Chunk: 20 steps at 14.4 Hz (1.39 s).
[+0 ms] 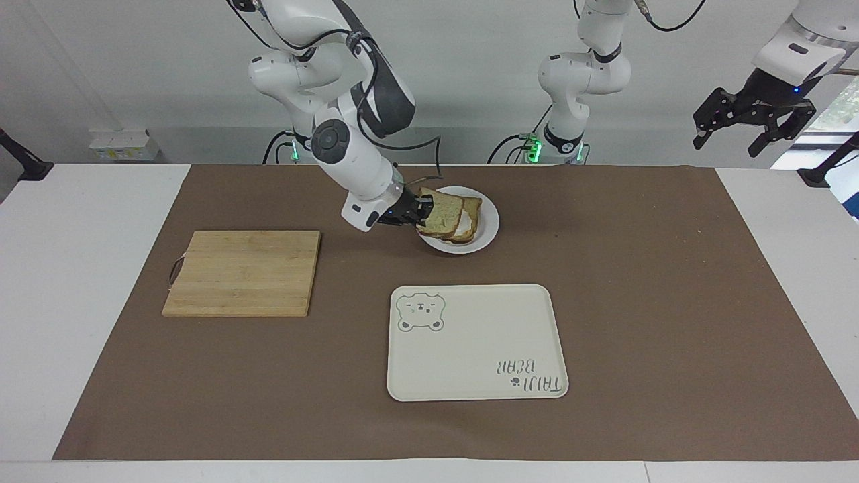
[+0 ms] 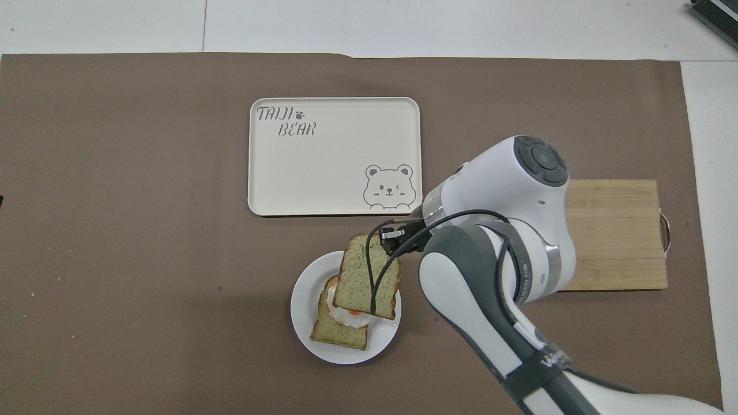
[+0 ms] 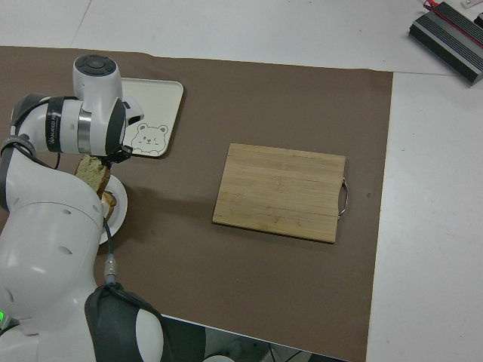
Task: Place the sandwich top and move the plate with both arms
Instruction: 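Carry the bread slice with the right gripper onto the egg toast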
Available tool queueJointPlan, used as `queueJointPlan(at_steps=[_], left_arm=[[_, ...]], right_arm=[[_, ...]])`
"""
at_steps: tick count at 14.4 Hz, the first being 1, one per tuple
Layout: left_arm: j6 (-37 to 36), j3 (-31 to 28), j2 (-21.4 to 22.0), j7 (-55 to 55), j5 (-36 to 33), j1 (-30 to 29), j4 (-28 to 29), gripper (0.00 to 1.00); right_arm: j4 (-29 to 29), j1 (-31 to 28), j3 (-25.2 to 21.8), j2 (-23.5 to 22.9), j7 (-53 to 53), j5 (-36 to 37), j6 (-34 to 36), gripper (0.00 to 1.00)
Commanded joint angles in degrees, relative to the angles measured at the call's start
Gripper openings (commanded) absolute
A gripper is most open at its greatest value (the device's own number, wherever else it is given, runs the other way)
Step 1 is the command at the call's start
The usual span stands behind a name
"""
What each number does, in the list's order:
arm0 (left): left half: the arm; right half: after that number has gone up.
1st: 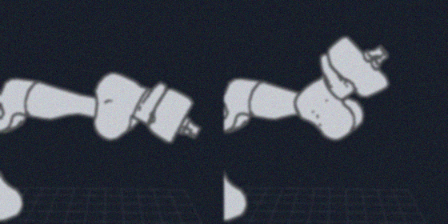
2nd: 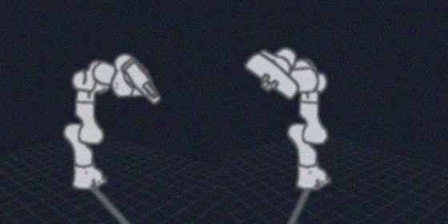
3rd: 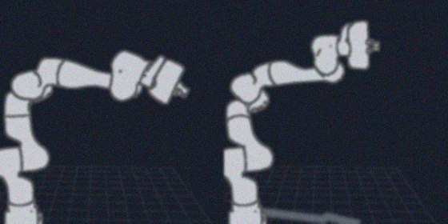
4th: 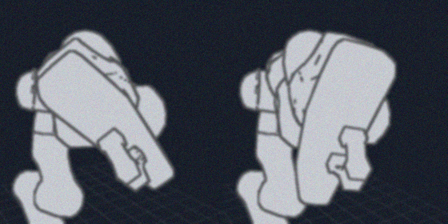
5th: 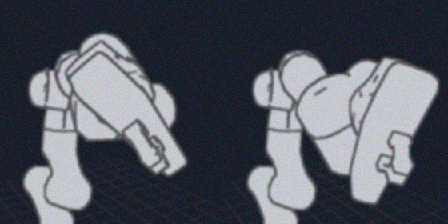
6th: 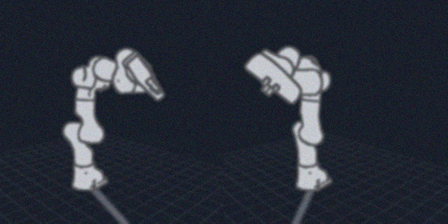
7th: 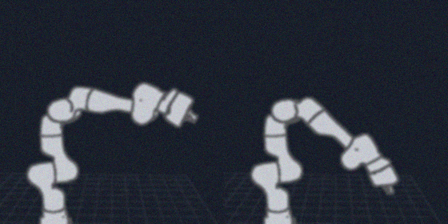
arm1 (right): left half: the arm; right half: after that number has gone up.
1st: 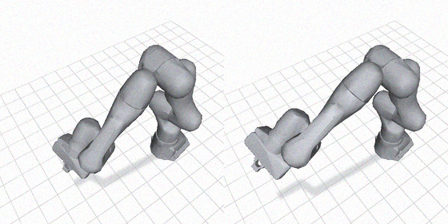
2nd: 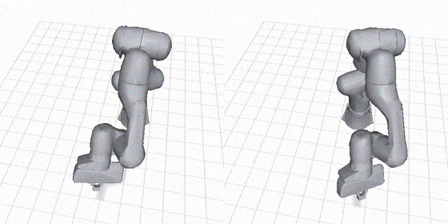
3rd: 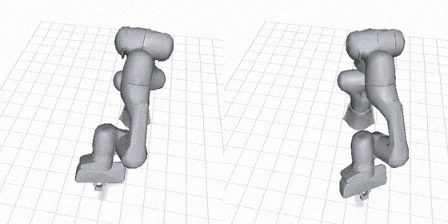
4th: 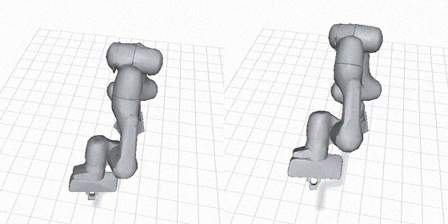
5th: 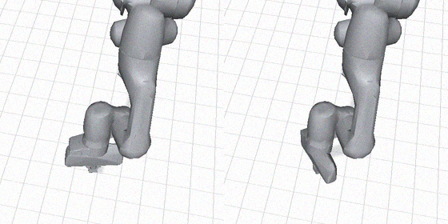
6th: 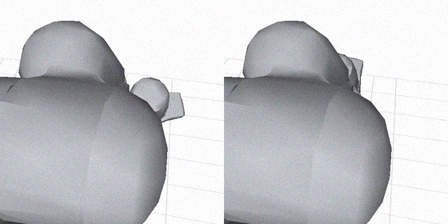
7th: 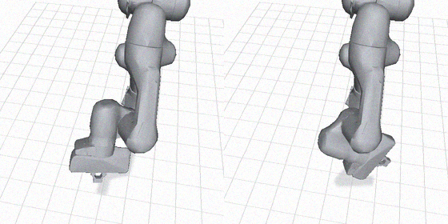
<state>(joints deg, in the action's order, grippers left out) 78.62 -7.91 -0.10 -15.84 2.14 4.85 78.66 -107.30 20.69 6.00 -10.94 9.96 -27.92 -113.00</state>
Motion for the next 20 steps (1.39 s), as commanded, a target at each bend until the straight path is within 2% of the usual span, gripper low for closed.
queueJointPlan(at_steps=[1,6,12,14,18,20], left_arm=[[-0.5,0.3,0.9,0.4,-0.7,-0.5,0.7,1.00],[-0.5,0.3,0.9,0.4,-0.7,-0.5,0.7,1.00],[-0.5,0.3,0.9,0.4,-0.7,-0.5,0.7,1.00],[-0.5,0.3,0.9,0.4,-0.7,-0.5,0.7,1.00],[-0.5,0.3,0.9,0.4,-0.7,-0.5,0.7,1.00],[-0.5,0.3,0.9,0.4,-0.7,-0.5,0.7,1.00]], right_arm=[[-0.5,1.9,-0.2,-0.9,-0.2,-1.5,-1.7,0.00],[-2.2,6.9,-0.2,-3.0,0.2,-1.5,-7.0,0.00],[-4.1,7.3,-0.2,-4.7,-3.7,-0.2,-9.3,0.00],[-4.8,7.6,-0.2,-5.1,-6.9,2.2,-10.6,0.00],[-5.0,7.9,-0.2,-5.3,-7.2,3.3,-13.1,0.00],[-5.0,10.0,-0.2,-6.0,-6.6,3.3,-14.7,0.00]])
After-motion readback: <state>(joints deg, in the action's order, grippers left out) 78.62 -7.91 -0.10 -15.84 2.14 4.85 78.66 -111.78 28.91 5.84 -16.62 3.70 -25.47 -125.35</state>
